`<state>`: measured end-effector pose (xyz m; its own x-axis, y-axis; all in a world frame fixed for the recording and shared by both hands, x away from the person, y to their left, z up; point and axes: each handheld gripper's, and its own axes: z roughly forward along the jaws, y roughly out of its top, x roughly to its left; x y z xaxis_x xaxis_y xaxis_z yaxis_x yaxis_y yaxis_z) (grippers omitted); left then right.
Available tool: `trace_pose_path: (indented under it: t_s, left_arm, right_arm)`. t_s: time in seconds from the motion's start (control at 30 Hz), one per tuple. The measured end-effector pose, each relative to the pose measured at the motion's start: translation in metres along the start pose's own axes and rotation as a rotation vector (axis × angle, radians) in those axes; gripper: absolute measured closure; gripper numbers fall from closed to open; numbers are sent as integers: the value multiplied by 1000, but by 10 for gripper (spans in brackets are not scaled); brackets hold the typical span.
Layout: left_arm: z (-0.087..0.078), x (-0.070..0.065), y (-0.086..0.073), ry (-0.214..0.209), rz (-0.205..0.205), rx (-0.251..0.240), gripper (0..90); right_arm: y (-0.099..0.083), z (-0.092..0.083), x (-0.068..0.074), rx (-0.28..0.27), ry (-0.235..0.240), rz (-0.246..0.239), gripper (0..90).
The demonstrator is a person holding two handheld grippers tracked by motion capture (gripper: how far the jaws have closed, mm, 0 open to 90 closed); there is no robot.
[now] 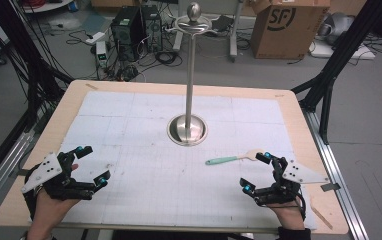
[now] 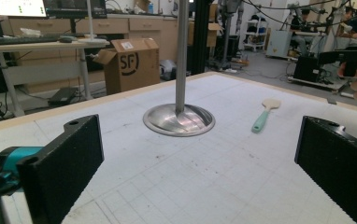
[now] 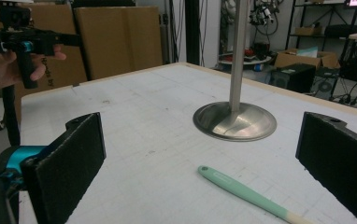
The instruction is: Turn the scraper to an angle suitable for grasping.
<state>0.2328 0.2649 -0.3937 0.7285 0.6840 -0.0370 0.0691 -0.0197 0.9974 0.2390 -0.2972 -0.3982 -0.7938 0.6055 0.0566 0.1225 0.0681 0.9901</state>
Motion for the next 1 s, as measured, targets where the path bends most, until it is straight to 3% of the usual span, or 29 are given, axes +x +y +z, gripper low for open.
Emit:
trace_pose_path:
  t_s: [0.5,0.6,0.67,0.7,0.77,0.87,0.9,0.93,1.0]
  left_arm:
    - [2,0,-3,5,-9,15,18]
    - [2,-2,-2,-10,-24,11,18]
    - [2,-4,-2,-11,-16,13,18]
    - [2,-4,-2,-12,-15,14,18]
    - [2,-5,-2,-10,-19,17,17]
    - [1,-4,-5,-6,-22,26,17]
    - [1,-5,-6,-3,-25,29,17]
    - [1,-5,-8,1,-26,34,18]
    - [0,-5,-9,4,-24,43,17]
  right_arm:
    - [-3,6,-5,59,-36,10,9]
    - [-2,10,-7,70,-33,25,77]
    - [-2,9,-9,82,-32,30,189]
    - [-2,9,-11,80,-41,34,201]
    - [-2,9,-17,97,-58,72,310]
    - [-6,10,-27,163,-77,129,432]
    - [-6,10,-27,163,-77,129,432]
    - [-9,12,-32,191,-84,147,517]
    - [-11,14,-35,198,-102,165,587]
